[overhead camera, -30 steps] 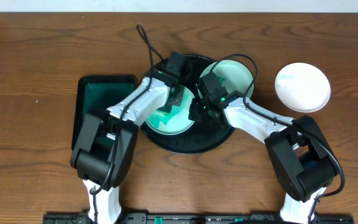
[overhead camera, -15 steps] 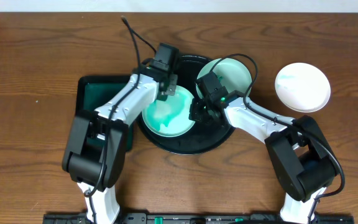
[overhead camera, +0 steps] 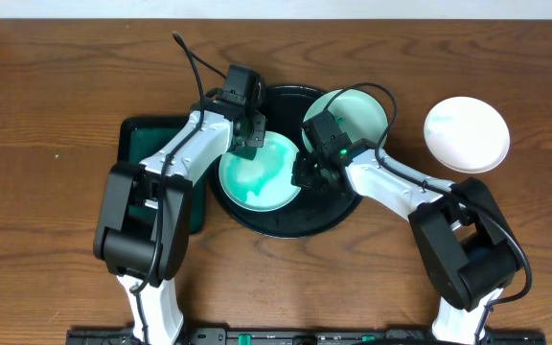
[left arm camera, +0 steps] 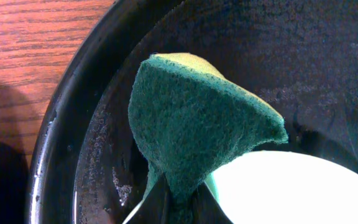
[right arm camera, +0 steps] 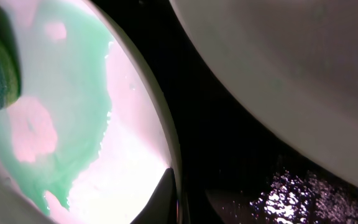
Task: Clean dirty plates on tray and stack at the side
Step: 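Continue scrubbing the green plate's center with the left gripper sponge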
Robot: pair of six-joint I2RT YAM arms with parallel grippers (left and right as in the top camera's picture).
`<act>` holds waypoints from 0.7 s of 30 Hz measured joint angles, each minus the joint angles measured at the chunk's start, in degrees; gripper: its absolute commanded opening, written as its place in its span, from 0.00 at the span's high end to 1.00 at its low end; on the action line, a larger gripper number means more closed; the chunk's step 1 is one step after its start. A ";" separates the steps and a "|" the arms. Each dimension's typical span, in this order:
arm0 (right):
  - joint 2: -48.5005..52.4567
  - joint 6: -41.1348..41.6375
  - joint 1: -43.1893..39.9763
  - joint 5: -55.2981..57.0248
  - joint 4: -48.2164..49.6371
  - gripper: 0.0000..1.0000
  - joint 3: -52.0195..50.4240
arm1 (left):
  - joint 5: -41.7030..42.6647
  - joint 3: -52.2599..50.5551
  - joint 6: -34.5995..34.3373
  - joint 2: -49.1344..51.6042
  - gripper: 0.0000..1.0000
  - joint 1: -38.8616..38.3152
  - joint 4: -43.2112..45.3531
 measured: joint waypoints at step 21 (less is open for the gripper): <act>0.00 0.02 0.00 -0.33 -0.85 0.99 0.13 | 31.19 0.31 3.21 3.28 0.93 -1.49 -3.19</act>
